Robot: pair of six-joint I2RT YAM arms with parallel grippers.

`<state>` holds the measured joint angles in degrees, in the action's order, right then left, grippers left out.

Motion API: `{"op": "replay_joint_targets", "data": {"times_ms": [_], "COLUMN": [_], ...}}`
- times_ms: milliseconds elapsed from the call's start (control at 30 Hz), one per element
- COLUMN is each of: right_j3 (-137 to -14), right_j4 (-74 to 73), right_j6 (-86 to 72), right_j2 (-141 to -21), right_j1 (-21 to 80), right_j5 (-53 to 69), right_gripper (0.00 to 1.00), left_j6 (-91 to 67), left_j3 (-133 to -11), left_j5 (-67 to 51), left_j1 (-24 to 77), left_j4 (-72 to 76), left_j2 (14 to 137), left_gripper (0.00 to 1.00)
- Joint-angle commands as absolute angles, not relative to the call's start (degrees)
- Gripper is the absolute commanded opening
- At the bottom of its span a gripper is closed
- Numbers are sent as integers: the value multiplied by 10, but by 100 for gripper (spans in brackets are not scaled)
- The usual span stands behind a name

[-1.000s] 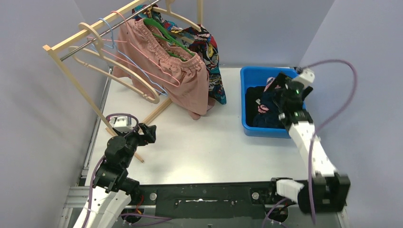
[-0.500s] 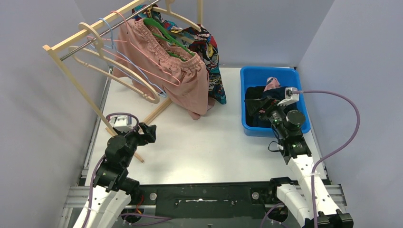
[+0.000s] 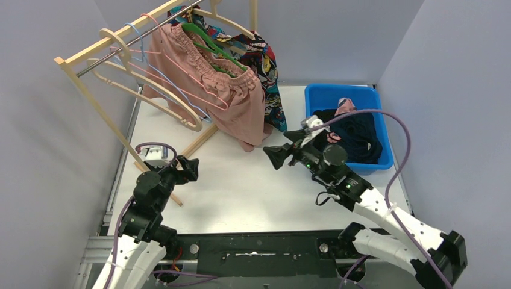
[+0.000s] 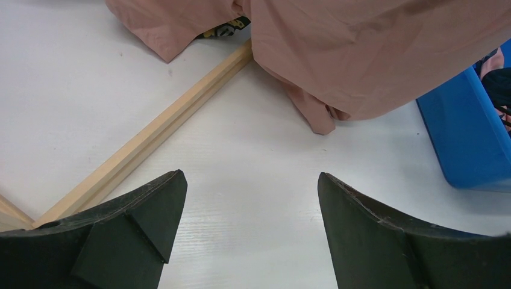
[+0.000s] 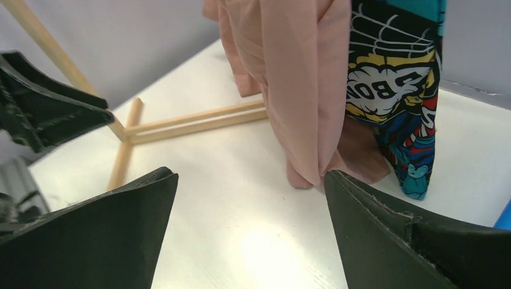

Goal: Remove the shorts from the hanger
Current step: Place the shorts in the basket, then pick up the hanger from the clothes rod.

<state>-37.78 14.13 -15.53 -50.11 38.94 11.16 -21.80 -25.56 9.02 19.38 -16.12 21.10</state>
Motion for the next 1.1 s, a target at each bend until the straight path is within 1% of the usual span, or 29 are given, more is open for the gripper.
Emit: {"op": "replay_joint_targets", "data": {"times_ms": [0,100,200,333,600,800,967,1067], "right_j3": [-441,-463,-501,-525,-507,-590,-631,-674], "right_j4": [120,129,114,112,108,62,45,6], "right_j6": [-16,-2,-13,-41,-53,-43,-40,-44], "right_j2": [-560,-602,-644,-664,-651,-676,-702,-721], "right_j1": [461,490,491,493,493,488,478,468], "right_j5": [-51,-141,-168,-157,-140,-142,-129,-118], "right_gripper": [98,98,96,94,97,99,100,100], "left_j6": [-212,-212,-212,-211,-213,-214,-214,-214], "left_j3": [-271,-271,-269,-264,-275,-272,-276,-276], "left_j5": [80,82,81,77,86,87,85,93], "left_j1": [191,191,191,191,191,191,191,191], "left_j4": [-132,-134,-133,-125,-144,-140,-143,-145], "left_j2": [215,215,214,223,265,275,282,279], "left_gripper": [80,80,80,80,80,80,80,80]}}
